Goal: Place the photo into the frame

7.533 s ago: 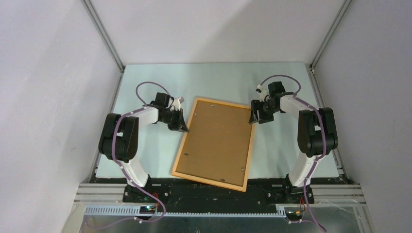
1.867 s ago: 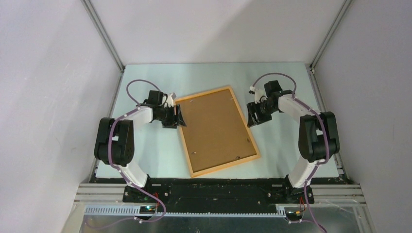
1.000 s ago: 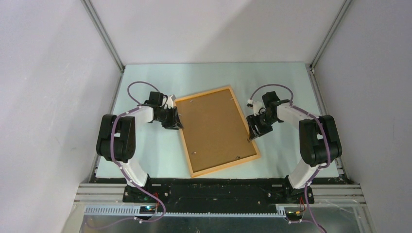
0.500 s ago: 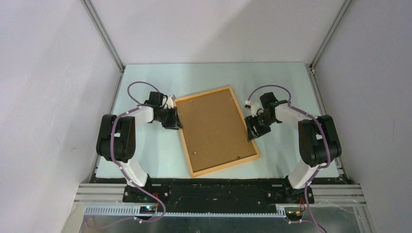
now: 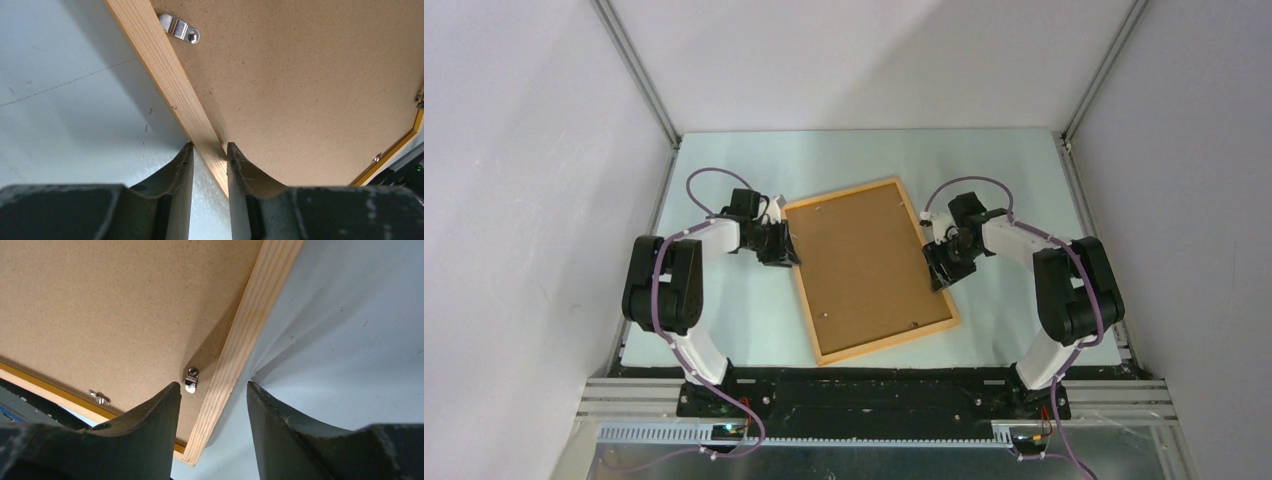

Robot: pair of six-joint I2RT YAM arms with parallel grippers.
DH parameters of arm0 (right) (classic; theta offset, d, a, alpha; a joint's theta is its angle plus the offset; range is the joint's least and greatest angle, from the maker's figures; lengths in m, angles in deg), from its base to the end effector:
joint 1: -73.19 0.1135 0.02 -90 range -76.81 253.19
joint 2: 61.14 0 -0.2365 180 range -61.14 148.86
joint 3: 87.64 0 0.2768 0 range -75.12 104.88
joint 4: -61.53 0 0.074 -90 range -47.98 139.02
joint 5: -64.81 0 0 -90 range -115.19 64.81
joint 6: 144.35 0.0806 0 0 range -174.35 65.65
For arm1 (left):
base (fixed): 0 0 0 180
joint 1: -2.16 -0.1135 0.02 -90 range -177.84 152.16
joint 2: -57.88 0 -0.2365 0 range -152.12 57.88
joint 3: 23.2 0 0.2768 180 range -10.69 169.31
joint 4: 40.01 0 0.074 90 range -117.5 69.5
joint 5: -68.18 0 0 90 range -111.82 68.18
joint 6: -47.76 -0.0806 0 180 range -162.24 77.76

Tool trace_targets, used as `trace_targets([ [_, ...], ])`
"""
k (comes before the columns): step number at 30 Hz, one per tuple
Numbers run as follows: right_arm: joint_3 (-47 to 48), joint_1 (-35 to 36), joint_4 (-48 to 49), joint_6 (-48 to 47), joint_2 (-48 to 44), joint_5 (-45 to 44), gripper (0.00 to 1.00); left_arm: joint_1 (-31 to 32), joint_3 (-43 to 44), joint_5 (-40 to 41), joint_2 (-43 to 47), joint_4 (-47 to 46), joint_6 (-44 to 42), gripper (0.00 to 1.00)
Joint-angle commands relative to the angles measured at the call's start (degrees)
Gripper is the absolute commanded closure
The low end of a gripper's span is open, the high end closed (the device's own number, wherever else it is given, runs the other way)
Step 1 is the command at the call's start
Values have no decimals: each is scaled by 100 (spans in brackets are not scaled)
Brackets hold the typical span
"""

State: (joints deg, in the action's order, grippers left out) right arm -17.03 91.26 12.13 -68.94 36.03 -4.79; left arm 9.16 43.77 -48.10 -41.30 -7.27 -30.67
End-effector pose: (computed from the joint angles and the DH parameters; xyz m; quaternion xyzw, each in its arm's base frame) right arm 0.3082 0.1301 0.0793 -0.2954 0.9313 0.1793 0.1149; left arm 0.3469 -0.0785 0.0669 0.0114 0.9519 -0.2531 0.1726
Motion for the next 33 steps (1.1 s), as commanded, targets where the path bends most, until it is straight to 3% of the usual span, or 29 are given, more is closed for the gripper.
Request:
trace_targets([
  [1, 6, 115, 208, 100, -22, -204, 45, 0, 67, 71, -109, 14, -164, 69],
  [12, 3, 304, 261, 121, 21, -474, 46, -2, 69, 54, -85, 14, -164, 69],
  [33, -4, 8, 183, -243, -8, -303, 60, -15, 76, 44, -70, 22, -173, 69],
])
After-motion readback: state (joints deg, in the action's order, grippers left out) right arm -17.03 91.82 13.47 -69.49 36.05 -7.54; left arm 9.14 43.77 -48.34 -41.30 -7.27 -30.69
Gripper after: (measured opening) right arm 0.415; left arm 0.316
